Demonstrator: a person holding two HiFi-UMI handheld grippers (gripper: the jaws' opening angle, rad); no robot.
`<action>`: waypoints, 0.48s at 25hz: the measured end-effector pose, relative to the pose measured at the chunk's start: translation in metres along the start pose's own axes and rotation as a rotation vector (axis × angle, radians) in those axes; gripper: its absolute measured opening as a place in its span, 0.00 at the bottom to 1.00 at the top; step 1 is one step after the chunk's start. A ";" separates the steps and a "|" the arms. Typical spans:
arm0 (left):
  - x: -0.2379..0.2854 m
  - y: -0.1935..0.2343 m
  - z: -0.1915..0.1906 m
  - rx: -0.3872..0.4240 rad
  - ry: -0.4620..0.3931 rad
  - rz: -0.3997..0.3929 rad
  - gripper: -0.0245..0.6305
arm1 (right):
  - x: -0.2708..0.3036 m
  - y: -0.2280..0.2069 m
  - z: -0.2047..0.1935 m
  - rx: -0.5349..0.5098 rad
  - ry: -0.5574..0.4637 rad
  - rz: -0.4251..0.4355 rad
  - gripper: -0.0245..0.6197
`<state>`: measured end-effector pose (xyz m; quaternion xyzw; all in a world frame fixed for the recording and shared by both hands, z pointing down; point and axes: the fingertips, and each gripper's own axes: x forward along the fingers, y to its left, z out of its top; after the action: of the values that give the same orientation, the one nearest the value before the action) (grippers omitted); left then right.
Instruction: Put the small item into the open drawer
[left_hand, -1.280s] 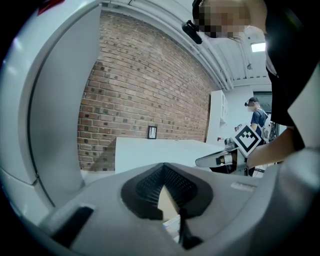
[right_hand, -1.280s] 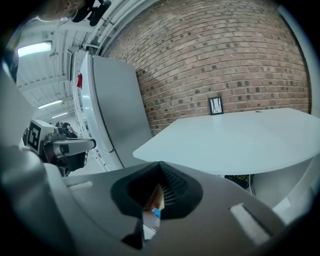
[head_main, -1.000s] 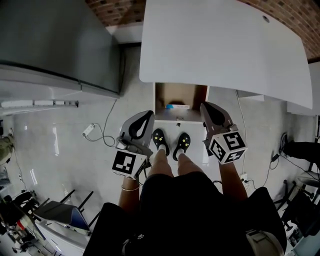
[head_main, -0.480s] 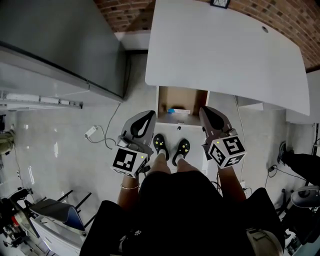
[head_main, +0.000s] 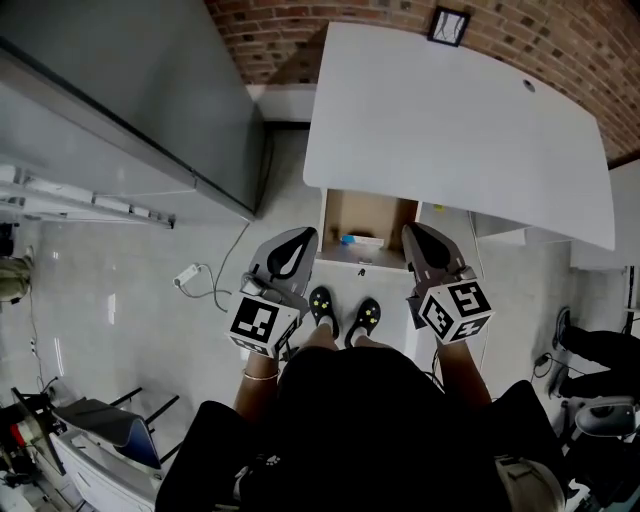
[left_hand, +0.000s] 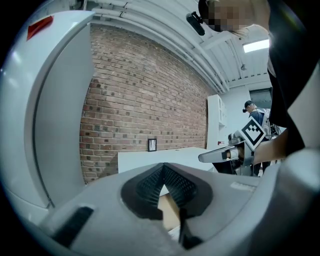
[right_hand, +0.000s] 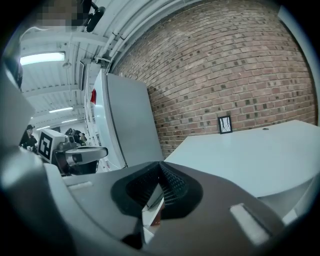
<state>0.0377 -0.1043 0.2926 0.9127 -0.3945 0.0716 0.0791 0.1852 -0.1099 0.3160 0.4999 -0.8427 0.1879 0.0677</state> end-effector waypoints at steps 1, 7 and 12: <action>0.000 0.000 0.003 0.007 -0.004 0.000 0.03 | -0.001 0.001 0.003 -0.003 -0.005 0.003 0.05; -0.004 0.001 0.020 0.023 -0.026 0.005 0.03 | -0.004 0.009 0.023 -0.021 -0.034 0.016 0.05; -0.005 -0.001 0.028 0.036 -0.043 0.001 0.03 | -0.008 0.014 0.032 -0.029 -0.050 0.018 0.05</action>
<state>0.0369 -0.1059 0.2645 0.9152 -0.3950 0.0592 0.0539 0.1793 -0.1093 0.2805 0.4959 -0.8512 0.1637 0.0523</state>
